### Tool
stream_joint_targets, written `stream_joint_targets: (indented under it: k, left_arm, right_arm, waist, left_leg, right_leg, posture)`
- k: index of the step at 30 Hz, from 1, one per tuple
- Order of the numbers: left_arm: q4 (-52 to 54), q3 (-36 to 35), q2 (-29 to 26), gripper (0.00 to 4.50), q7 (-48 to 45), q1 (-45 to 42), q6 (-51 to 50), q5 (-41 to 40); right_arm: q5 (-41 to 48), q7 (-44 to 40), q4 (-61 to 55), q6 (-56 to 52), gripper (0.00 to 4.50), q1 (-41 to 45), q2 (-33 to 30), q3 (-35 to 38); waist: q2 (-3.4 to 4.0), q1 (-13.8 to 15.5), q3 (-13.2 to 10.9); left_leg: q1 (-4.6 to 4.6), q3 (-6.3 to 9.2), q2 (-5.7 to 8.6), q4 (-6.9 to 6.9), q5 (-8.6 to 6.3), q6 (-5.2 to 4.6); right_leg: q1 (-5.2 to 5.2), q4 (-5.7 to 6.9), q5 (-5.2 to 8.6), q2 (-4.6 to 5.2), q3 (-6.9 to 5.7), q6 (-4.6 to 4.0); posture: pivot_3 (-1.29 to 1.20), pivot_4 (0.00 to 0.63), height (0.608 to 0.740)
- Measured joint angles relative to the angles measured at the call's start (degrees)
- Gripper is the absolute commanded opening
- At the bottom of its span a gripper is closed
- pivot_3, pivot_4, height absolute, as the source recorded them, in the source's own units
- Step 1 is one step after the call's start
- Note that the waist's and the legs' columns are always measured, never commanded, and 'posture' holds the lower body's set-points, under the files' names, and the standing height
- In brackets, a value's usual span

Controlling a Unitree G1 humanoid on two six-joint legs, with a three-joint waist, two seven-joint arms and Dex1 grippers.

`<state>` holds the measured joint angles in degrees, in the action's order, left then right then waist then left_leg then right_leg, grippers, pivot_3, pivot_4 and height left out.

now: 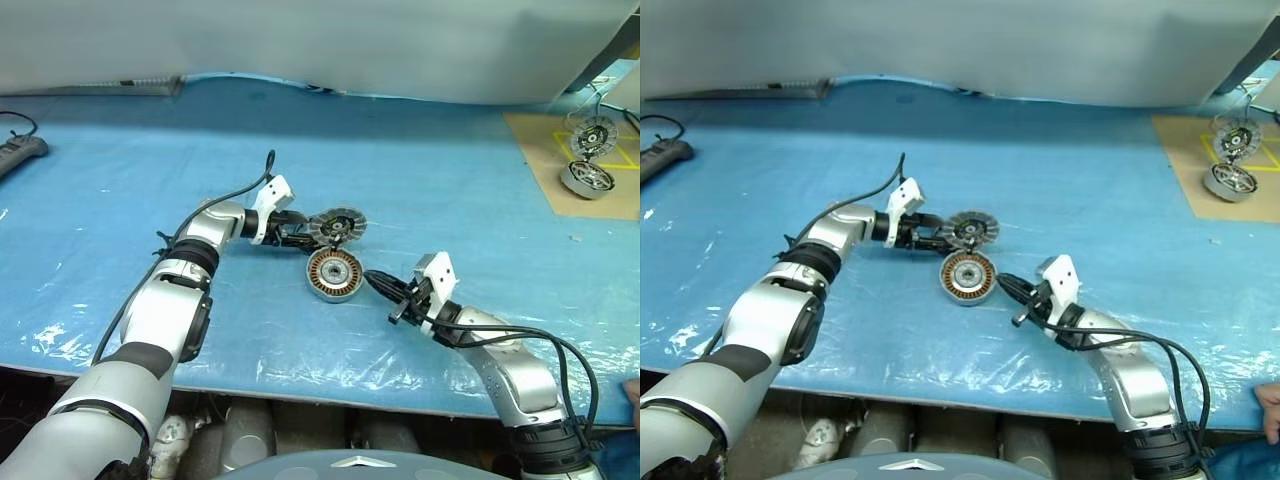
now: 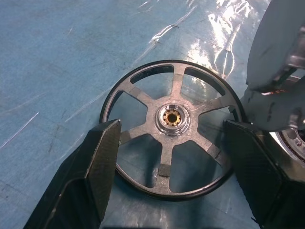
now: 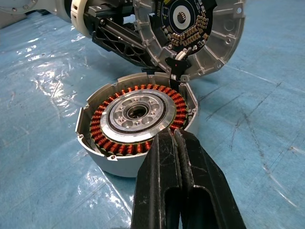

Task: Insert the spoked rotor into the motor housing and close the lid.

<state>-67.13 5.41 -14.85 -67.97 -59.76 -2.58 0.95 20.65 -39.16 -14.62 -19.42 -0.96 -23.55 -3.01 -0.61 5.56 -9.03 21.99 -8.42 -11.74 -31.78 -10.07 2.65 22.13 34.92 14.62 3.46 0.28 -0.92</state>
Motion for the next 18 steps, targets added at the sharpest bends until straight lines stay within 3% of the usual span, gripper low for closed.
stream_joint_targets:
  k: [6,7,9,15,18]
  left_arm:
    - [0.16,-0.02,0.05,3.65,0.91,0.0,-0.45,0.2]
    - [0.16,-0.01,0.1,3.48,1.01,0.0,-0.45,0.23]
    - [0.16,0.04,0.1,3.09,1.0,0.0,-0.43,0.29]
    - [0.86,0.44,0.32,1.09,0.17,-0.02,-0.05,0.34]
    - [1.0,0.61,-0.14,0.46,-0.04,-0.04,0.22,0.45]
  right_arm:
    - [-0.04,-0.07,0.0,0.31,0.0,-0.06,-0.31,0.22]
    - [-0.06,-0.04,0.0,0.32,0.0,-0.07,-0.31,0.21]
    - [-0.18,0.02,0.0,0.33,0.0,-0.07,-0.3,0.19]
    - [-0.24,0.16,0.0,0.33,0.0,-0.06,-0.3,0.16]
    - [-0.38,0.27,0.01,0.33,0.0,-0.06,-0.29,0.15]
  waist:
    - [0.0,0.0,0.0]
    - [0.0,0.01,0.0]
    - [0.0,0.01,0.0]
    - [0.0,0.0,0.0]
    - [0.0,0.02,0.0]
  left_leg:
    - [-0.01,0.02,0.01,0.1,0.0,0.0]
    - [-0.01,0.02,0.01,0.1,0.0,0.0]
    - [-0.03,0.02,0.02,0.1,0.0,0.0]
    - [-0.15,0.02,0.01,0.14,0.0,0.0]
    - [-0.17,0.02,0.01,0.16,0.0,0.0]
  right_leg:
    - [-0.04,-0.07,0.0,0.01,-0.06,0.0]
    - [-0.04,-0.07,0.0,0.01,-0.06,0.0]
    - [-0.06,-0.07,0.0,0.02,-0.07,0.0]
    - [-0.15,-0.11,0.0,0.03,-0.06,0.0]
    - [-0.16,-0.11,0.0,0.03,-0.07,-0.01]
  posture:
    - [0.0,0.15,0.74]
    - [0.0,0.15,0.74]
    - [0.0,0.15,0.74]
    - [0.0,0.15,0.74]
    - [0.0,0.15,0.74]
